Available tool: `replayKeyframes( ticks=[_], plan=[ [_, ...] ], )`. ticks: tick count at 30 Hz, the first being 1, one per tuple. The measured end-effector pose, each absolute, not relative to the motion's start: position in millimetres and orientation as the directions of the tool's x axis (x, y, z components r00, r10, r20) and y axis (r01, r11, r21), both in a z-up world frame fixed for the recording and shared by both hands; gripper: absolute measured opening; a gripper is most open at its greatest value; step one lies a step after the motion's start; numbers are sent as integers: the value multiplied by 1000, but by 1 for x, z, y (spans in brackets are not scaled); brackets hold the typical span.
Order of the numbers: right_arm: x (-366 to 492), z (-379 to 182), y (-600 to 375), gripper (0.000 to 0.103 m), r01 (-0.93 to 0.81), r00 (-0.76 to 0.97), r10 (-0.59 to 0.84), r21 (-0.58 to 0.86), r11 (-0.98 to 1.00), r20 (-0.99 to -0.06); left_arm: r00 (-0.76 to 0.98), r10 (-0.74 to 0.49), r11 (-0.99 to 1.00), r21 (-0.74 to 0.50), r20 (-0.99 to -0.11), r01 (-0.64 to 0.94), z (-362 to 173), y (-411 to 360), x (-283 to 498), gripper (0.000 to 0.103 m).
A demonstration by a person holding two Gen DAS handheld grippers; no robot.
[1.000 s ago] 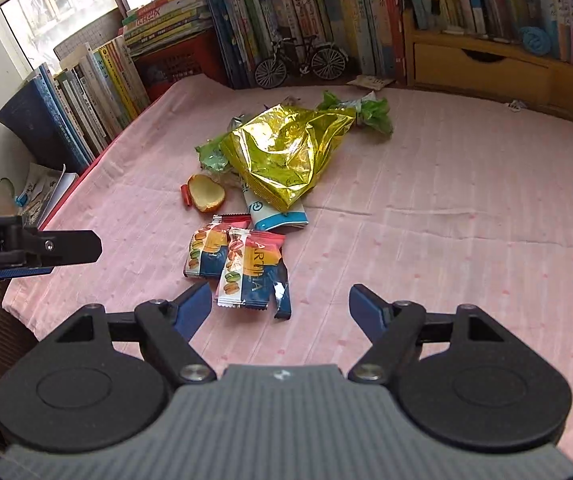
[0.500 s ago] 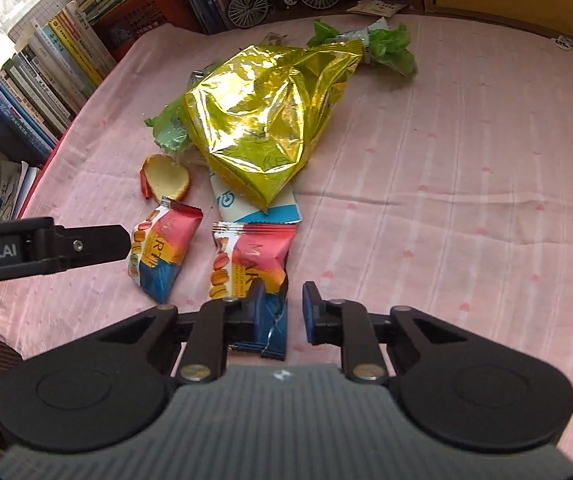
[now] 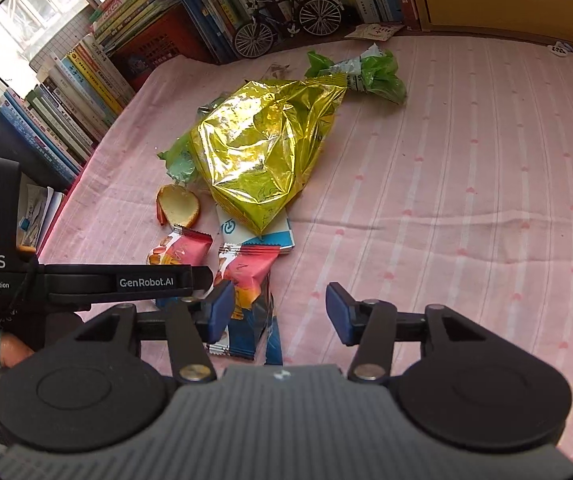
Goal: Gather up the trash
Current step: 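Grasp a macaron snack packet with the left tool while the right tool grasps another, then carry both macaron packets off the bed to above the trash bin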
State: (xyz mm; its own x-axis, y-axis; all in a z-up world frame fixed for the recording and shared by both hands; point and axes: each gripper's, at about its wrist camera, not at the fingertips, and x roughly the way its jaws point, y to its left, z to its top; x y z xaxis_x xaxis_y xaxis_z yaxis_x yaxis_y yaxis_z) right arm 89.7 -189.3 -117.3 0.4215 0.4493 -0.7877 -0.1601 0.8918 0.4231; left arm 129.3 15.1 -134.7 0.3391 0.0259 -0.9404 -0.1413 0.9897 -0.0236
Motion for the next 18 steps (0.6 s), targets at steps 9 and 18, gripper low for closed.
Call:
replayKeyframes(
  ticks=[9,18],
  plan=[
    [97,-133,-138,79,-279,351,448,365,888,-822,393,60,992,13,-918,-122,-102,26,116,36],
    [89,-130,-106,39,-357,368,434,306,882,-822,386,104,982,33,-917,-187,-96,50,87,36]
  ],
)
